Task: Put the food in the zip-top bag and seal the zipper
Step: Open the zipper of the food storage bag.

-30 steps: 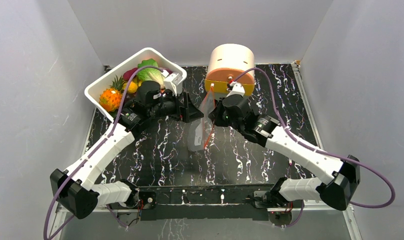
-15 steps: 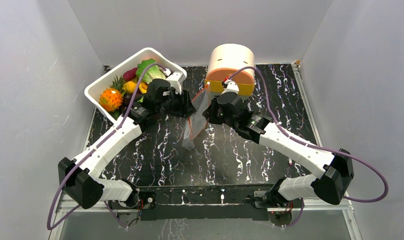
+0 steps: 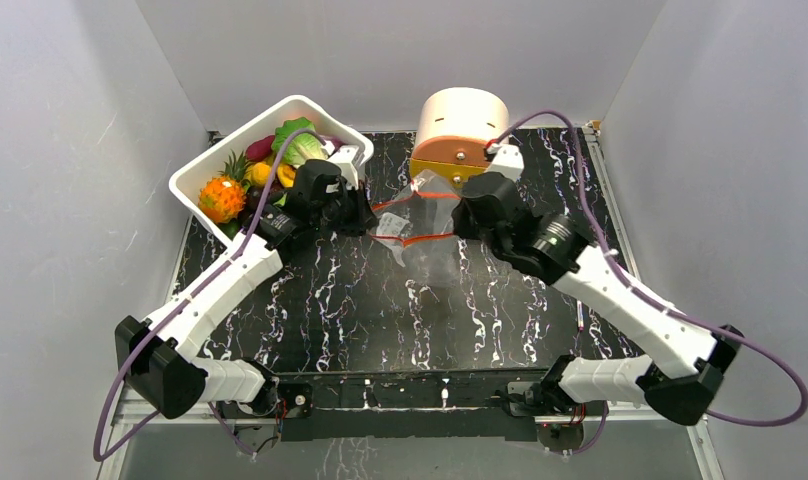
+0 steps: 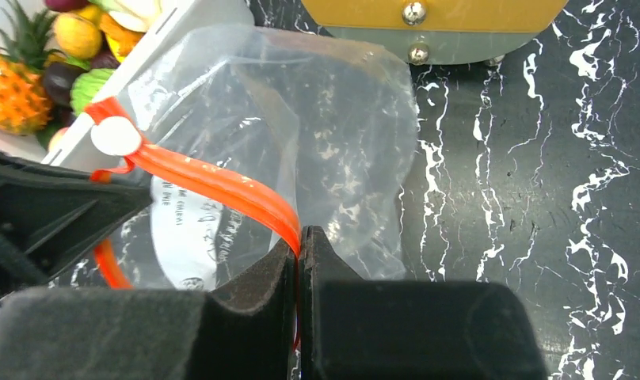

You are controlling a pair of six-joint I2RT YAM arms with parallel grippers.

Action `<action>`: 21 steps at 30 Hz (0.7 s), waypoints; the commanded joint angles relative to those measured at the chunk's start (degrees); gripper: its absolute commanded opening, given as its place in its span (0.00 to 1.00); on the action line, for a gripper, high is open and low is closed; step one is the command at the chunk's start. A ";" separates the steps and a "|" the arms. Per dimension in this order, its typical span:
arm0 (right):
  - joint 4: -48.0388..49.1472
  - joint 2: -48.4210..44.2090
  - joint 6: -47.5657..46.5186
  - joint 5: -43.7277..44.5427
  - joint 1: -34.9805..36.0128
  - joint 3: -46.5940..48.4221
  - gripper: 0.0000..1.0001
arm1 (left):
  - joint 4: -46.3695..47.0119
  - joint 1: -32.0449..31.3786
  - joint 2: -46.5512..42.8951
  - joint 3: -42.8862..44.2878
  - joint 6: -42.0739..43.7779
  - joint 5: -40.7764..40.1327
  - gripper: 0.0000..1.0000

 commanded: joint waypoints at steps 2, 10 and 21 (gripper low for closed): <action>4.20 -7.23 -0.58 -3.29 -0.16 -5.70 0.00 | 4.46 -0.15 -1.25 -2.90 -4.46 11.37 0.12; 5.15 -6.94 -1.13 -3.33 -0.15 -10.57 0.00 | 14.31 -0.15 -4.22 -10.44 -9.02 22.12 0.42; 1.87 -8.06 -2.04 3.93 -0.24 -10.81 0.00 | 10.72 -0.15 -6.75 -7.35 -7.98 17.45 0.91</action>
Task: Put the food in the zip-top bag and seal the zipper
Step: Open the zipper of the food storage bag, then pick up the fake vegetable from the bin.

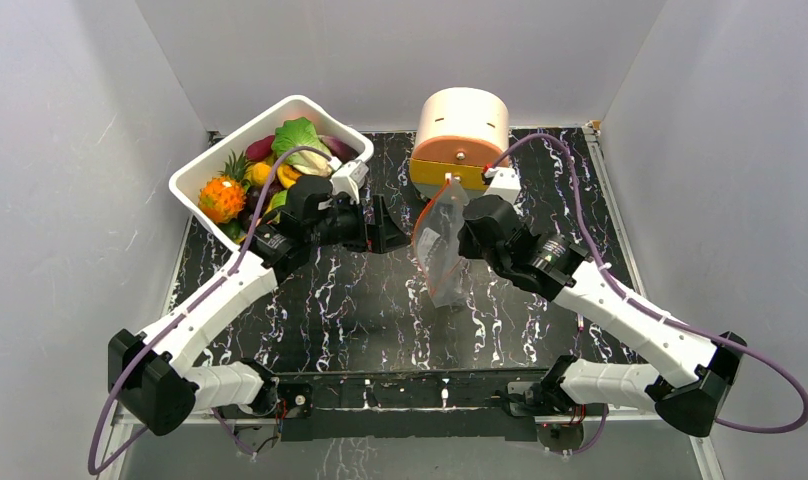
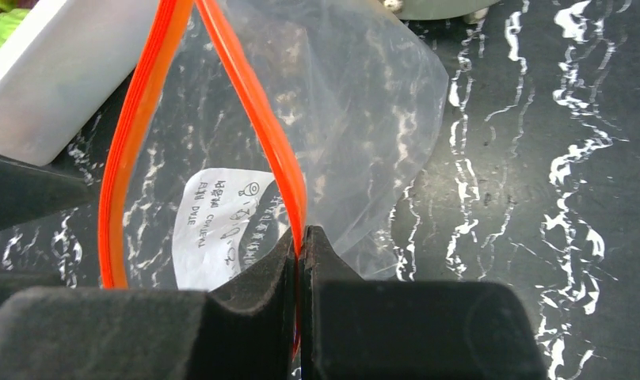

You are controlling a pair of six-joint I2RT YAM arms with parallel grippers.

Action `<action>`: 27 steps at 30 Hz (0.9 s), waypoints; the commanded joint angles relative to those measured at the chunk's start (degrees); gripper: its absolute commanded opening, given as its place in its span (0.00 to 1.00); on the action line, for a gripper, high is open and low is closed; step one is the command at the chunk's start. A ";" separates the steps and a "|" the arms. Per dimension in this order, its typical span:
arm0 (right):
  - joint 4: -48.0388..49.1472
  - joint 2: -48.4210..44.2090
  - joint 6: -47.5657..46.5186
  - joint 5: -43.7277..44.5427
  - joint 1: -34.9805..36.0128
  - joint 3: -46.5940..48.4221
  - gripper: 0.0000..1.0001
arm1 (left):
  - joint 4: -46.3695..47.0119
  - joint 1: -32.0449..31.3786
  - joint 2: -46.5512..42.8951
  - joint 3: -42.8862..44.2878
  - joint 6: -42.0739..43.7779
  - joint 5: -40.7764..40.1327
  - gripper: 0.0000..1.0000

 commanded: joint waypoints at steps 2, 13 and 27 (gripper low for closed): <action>-3.13 -1.42 -0.13 7.93 -0.24 2.18 0.00 | -2.60 -0.18 -2.81 3.47 1.21 -3.45 0.98; -18.46 -2.66 -0.12 20.13 -0.35 10.80 0.00 | -12.33 0.05 0.36 9.73 6.54 -20.66 0.98; 5.54 5.60 -1.02 2.40 -0.33 -0.72 0.00 | -16.72 9.79 6.44 14.75 9.43 -32.75 0.90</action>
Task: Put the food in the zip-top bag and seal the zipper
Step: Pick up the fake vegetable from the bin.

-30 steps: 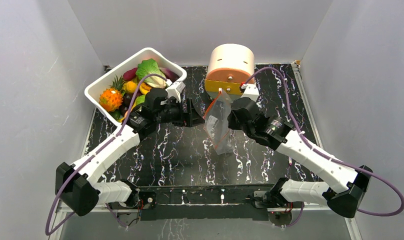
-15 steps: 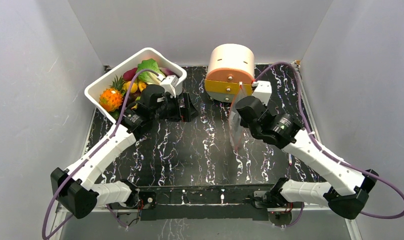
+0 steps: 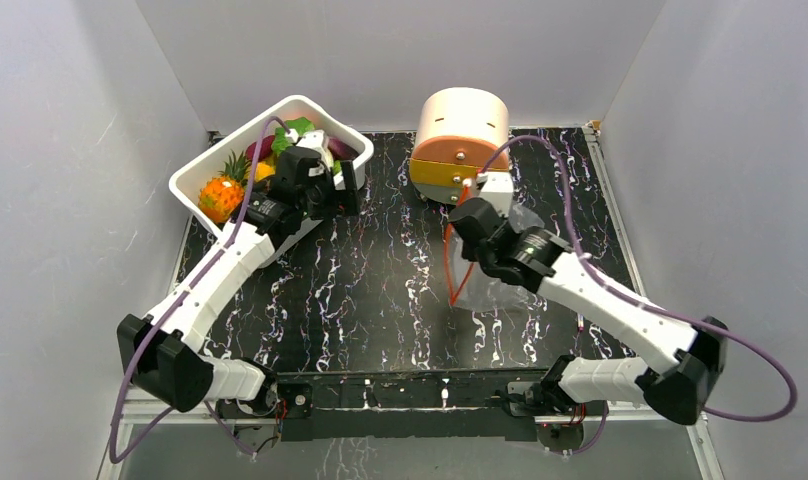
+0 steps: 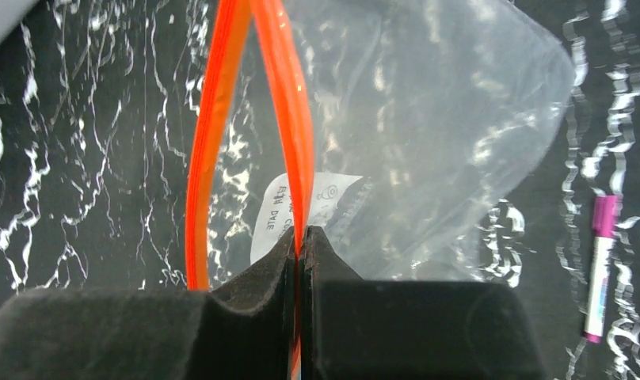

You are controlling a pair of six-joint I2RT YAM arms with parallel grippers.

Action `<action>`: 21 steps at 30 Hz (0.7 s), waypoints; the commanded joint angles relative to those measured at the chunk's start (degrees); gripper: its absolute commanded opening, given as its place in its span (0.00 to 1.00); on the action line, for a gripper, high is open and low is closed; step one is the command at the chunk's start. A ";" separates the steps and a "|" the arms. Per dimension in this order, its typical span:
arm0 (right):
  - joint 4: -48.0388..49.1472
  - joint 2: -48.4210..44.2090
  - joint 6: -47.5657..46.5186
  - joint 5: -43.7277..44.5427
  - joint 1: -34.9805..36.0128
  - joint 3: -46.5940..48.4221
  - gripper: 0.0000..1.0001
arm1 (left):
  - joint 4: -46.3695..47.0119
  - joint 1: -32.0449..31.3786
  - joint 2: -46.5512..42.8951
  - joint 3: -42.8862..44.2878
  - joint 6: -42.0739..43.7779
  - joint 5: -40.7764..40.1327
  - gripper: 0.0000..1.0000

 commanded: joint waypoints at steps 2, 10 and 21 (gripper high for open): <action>15.33 4.67 0.47 -9.83 -0.18 -2.03 0.00 | -1.42 4.38 0.85 1.53 1.89 -5.75 0.89; 20.04 6.64 -0.39 -14.82 -0.19 -3.16 0.00 | 1.93 10.12 3.07 1.92 1.16 -3.91 0.79; 21.64 6.87 -1.89 -18.41 -0.18 -2.35 0.00 | 8.56 17.71 12.36 7.22 -3.65 -10.31 0.81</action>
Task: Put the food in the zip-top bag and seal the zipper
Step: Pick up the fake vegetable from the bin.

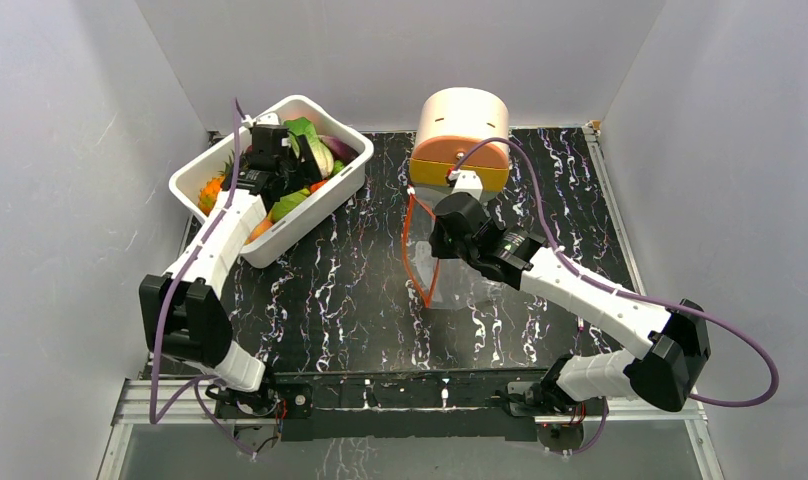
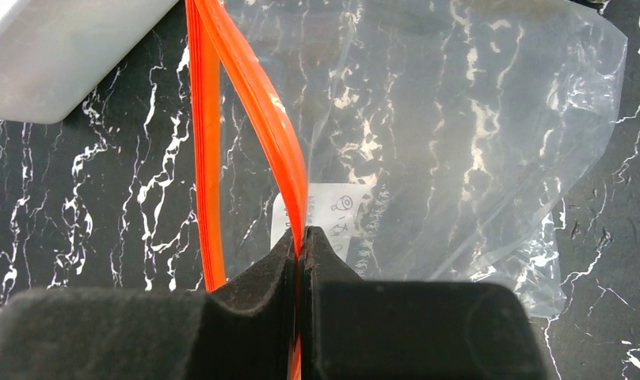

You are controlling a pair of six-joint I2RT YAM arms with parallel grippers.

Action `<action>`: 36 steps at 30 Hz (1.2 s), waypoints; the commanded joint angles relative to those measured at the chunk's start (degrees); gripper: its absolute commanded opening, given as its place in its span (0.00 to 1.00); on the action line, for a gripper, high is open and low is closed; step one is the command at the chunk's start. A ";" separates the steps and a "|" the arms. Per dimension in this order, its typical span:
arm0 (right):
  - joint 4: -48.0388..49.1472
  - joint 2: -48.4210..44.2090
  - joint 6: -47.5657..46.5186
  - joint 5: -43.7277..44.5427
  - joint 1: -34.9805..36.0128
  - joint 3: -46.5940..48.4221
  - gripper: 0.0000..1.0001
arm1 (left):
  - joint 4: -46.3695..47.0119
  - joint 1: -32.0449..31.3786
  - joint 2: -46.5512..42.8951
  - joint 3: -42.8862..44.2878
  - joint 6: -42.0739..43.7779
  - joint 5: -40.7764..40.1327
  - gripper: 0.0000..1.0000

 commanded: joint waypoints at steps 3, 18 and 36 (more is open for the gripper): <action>6.06 -0.35 -2.21 -2.07 -0.18 -0.20 0.00 | 7.99 3.90 2.30 2.75 -5.13 -5.10 0.84; 6.68 -2.96 -4.33 -3.61 -0.18 -1.28 0.00 | 6.29 7.12 18.31 17.37 -9.51 0.20 0.98; 8.80 -1.70 -7.01 -10.84 -0.18 -1.00 0.00 | 9.87 7.92 31.80 24.24 -12.02 5.15 0.95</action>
